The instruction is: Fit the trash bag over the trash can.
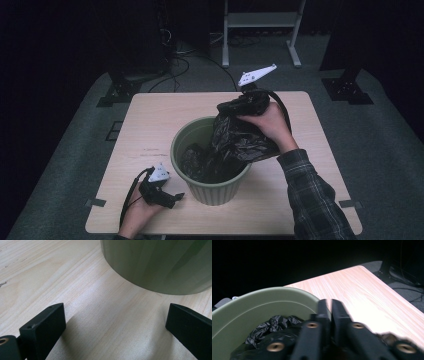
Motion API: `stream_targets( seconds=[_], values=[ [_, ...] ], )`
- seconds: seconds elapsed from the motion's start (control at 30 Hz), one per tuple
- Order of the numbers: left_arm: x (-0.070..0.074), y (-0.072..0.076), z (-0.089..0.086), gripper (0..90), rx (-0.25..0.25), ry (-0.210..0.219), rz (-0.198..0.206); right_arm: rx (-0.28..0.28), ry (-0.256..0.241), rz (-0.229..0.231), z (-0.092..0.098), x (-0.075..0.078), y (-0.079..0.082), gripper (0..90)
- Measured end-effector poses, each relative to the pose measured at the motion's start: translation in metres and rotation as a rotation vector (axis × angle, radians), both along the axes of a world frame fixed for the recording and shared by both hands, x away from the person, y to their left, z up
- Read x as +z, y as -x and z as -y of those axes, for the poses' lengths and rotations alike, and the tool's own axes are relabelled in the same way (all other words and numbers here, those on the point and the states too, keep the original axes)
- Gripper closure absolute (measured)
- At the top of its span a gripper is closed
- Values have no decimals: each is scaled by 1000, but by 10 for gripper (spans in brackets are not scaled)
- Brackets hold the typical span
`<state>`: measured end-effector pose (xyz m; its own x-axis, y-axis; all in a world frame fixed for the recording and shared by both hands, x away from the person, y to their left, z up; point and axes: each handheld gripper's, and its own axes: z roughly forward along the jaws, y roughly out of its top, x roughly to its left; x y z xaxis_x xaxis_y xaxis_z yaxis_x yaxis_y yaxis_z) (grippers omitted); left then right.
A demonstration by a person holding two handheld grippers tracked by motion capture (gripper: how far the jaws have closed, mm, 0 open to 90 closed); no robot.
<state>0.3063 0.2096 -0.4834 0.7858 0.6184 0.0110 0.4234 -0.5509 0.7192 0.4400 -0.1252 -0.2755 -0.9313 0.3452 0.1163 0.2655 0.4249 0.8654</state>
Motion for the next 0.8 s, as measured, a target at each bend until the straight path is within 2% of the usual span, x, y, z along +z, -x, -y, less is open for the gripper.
stream_targets(
  seconds=[0.03,0.07,0.1,0.17,0.23,0.3,0.4,0.43,0.47,0.53,0.6,0.63,0.73,0.8],
  values=[
    [0,0,0,15,0,0,0,-4,-2,-7,2,0,1,824],
    [2,0,-3,14,-2,-7,-7,-14,-13,-7,10,0,4,699],
    [2,0,-3,15,-2,-7,-7,-14,-13,-7,10,0,4,699],
    [7,0,-7,14,3,15,-3,-32,-35,-5,27,2,10,665],
    [9,0,-8,14,3,17,2,-38,-42,-3,33,2,12,652],
    [13,1,-11,14,9,30,9,-51,-70,3,53,5,20,614],
    [12,2,-11,14,6,28,6,-51,-80,-1,65,6,26,593],
    [11,1,-10,15,0,20,0,-46,-102,-1,80,6,35,573],
    [10,1,-9,14,-2,19,-3,-47,-111,-3,87,6,39,566],
    [10,1,-9,14,-6,14,-5,-47,-118,-3,91,5,41,542],
    [9,1,-7,14,-9,8,-9,-34,-130,-29,101,2,49,507],
    [8,1,-7,15,-8,11,-10,-11,-131,-47,106,-2,56,482],
    [8,0,-7,14,-8,12,-10,-4,-109,-56,107,-10,62,478],
    [9,0,-8,14,-6,15,-7,12,-88,-80,106,-17,63,586]
  ],
)
